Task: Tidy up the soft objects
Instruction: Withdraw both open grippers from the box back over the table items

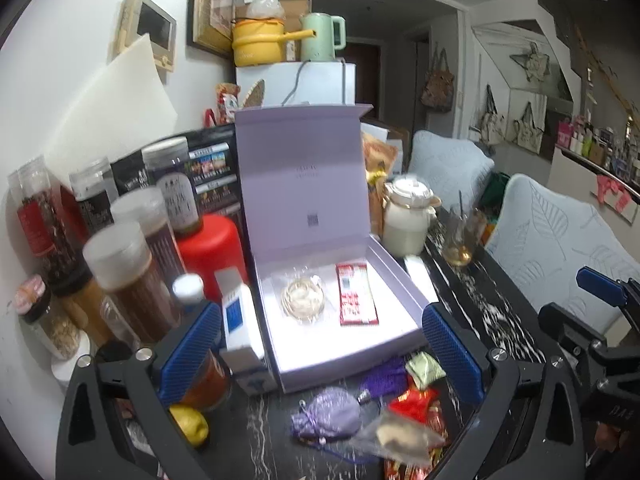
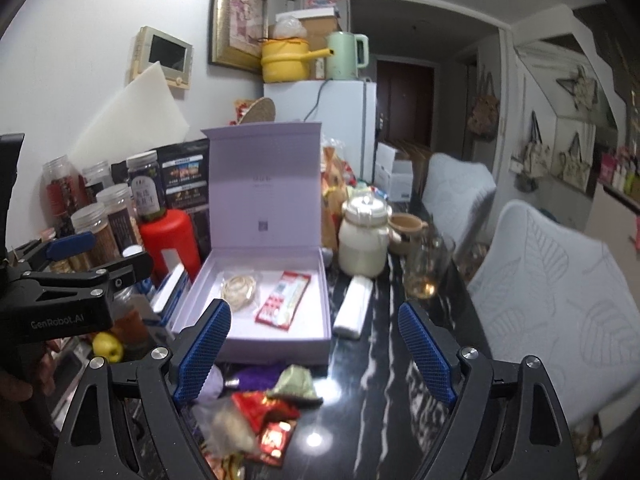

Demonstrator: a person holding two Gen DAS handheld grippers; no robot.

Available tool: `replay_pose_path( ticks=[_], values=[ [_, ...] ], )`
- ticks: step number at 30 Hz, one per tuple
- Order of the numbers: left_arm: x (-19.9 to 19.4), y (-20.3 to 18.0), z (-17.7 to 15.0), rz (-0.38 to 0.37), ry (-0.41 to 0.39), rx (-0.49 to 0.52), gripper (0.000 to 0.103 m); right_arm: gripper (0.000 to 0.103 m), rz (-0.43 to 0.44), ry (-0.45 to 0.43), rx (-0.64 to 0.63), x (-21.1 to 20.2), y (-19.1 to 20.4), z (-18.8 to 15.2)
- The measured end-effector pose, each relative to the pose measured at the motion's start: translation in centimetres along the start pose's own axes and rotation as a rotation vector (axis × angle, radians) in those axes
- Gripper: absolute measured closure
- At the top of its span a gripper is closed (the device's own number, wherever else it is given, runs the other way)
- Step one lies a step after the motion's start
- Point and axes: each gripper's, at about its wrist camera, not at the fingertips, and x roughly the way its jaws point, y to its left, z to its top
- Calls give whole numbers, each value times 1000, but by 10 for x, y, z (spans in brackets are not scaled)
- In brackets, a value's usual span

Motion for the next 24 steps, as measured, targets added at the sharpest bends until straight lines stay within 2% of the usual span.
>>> replay_pose_path(
  ticks=[8, 13, 17, 24],
  values=[
    [0, -1, -30, -16, 87, -10, 0, 16, -7, 37, 31, -15, 3, -22],
    [-5, 0, -48, 11, 120, -3, 0, 16, -5, 72, 39, -17, 8, -39],
    [-11, 3, -64, 16, 148, -6, 0, 16, 32, 106, 45, -14, 14, -53],
    [-18, 18, -85, -8, 178, -71, 0, 16, 93, 150, 63, -9, 26, -78]
  ],
)
